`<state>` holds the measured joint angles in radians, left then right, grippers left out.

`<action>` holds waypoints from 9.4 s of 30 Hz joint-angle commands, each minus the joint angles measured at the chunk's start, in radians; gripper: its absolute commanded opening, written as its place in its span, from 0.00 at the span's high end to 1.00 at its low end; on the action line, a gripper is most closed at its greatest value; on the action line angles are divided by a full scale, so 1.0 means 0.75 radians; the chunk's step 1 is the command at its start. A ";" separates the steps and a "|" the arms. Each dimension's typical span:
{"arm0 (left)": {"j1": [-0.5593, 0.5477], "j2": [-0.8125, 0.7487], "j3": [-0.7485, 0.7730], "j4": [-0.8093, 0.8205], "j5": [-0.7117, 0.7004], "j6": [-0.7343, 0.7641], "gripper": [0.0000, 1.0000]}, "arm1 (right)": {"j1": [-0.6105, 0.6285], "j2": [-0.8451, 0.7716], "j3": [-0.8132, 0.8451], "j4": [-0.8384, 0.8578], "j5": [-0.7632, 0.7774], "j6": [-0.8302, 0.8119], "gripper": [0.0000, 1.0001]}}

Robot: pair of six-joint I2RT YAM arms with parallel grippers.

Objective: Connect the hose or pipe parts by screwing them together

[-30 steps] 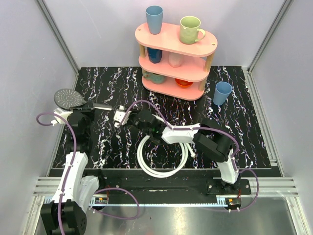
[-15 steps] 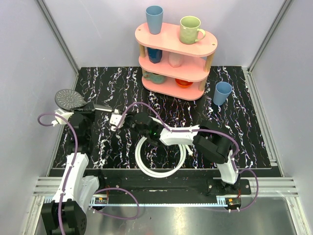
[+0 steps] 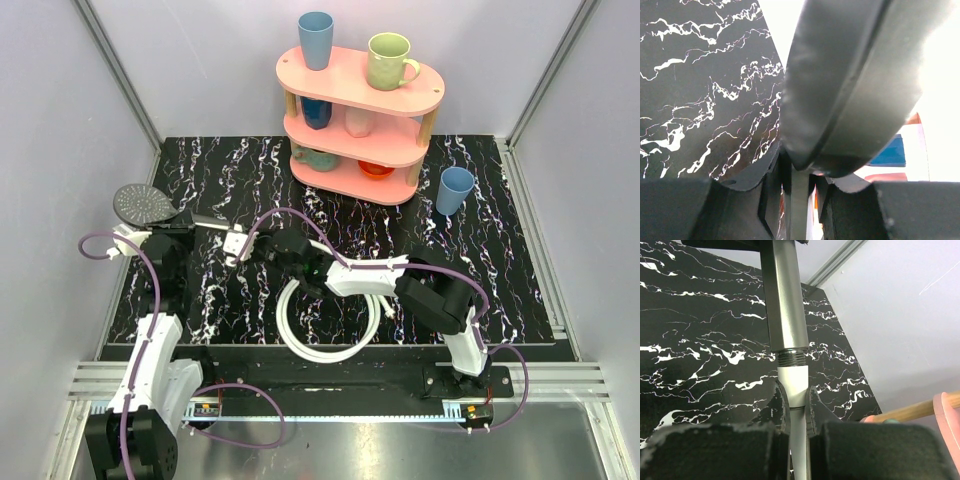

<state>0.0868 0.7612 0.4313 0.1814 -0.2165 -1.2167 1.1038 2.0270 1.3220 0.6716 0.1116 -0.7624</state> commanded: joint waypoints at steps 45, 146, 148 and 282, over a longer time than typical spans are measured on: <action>-0.001 0.241 -0.370 1.222 0.863 -0.053 1.00 | -0.114 -0.183 -0.032 0.005 -0.476 0.307 1.00; -0.298 0.282 -0.209 1.000 0.500 0.444 1.00 | -0.216 -0.357 -0.550 0.164 -0.217 0.610 0.02; -0.306 0.266 -0.197 0.953 0.489 0.446 1.00 | -0.187 -0.332 -0.558 0.229 -0.178 0.601 0.00; -0.633 0.574 -0.291 1.900 0.492 0.643 1.00 | -0.762 0.188 0.091 1.056 -1.908 2.256 0.70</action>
<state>-0.3786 1.1755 0.2173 1.3575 -0.0353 -0.7456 0.5774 2.2421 1.3636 1.1641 -1.4097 0.7845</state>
